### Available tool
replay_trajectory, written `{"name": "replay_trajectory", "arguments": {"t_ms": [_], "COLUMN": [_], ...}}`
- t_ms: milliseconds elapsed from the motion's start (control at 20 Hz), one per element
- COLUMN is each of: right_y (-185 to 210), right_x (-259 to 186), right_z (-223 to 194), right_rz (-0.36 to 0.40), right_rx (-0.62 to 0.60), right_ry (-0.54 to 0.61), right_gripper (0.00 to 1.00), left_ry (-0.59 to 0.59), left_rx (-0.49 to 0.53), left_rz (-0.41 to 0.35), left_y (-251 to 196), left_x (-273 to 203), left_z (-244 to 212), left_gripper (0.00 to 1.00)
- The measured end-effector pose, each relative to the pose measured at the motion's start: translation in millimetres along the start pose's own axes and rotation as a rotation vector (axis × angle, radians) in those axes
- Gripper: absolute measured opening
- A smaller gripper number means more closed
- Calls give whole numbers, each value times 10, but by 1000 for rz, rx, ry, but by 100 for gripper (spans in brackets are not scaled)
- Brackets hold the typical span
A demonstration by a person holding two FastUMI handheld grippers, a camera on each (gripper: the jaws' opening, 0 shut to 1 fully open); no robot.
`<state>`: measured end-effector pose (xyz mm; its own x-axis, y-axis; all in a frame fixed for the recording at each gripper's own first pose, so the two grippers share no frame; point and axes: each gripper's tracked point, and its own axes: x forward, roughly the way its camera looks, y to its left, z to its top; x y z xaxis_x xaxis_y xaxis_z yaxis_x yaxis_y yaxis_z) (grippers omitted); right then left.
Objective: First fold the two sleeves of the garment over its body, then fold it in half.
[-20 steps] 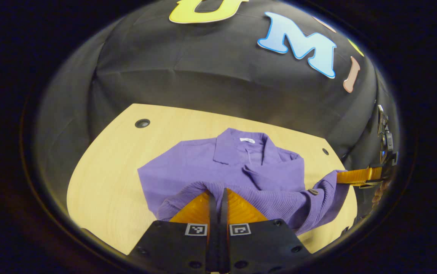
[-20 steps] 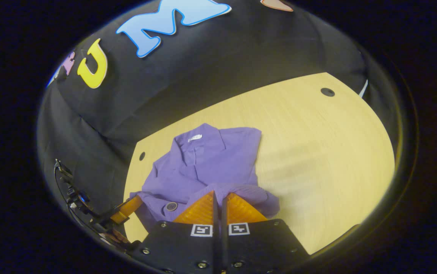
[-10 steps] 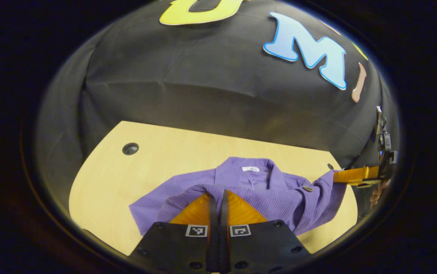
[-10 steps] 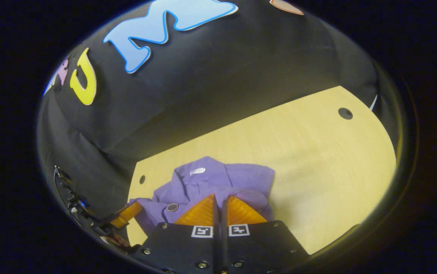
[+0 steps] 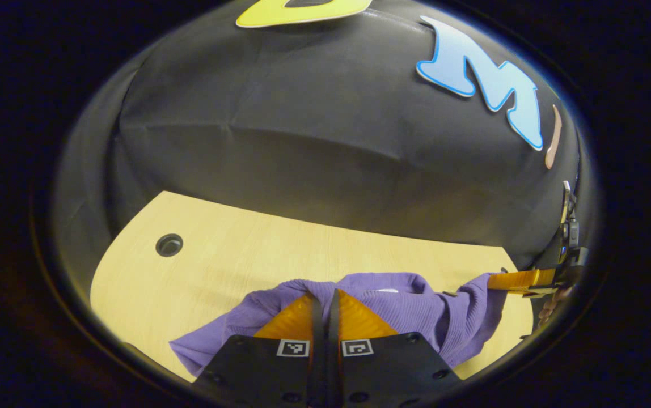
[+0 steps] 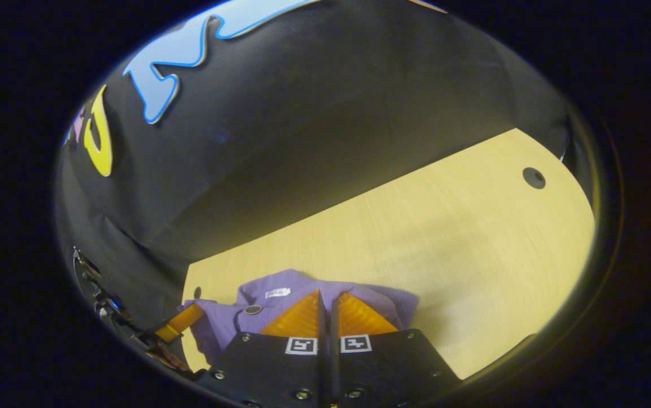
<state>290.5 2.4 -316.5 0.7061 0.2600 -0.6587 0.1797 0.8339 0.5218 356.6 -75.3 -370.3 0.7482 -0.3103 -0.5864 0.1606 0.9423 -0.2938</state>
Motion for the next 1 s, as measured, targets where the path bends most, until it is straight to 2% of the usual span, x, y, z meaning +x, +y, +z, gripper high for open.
{"name": "replay_trajectory", "arguments": {"t_ms": [150,400,850,950,1000], "right_y": [-98,-204,-256,-256,-255], "right_x": [286,557,630,627,629], "right_z": [-78,-206,-337,-340,-339], "right_rz": [-16,-34,-69,-78,-82], "right_rx": [12,-9,-90,-92,-90], "right_ry": [13,25,32,28,25], "right_gripper": [1,1,3,2,5], "left_ry": [35,64,126,122,120], "left_rx": [32,4,-13,-4,-4], "left_rz": [18,37,72,80,83], "left_y": [85,232,323,338,351], "left_x": [217,405,486,479,493], "left_z": [-149,-355,-603,-609,-615], "left_gripper": [6,6,7,15,14]}}
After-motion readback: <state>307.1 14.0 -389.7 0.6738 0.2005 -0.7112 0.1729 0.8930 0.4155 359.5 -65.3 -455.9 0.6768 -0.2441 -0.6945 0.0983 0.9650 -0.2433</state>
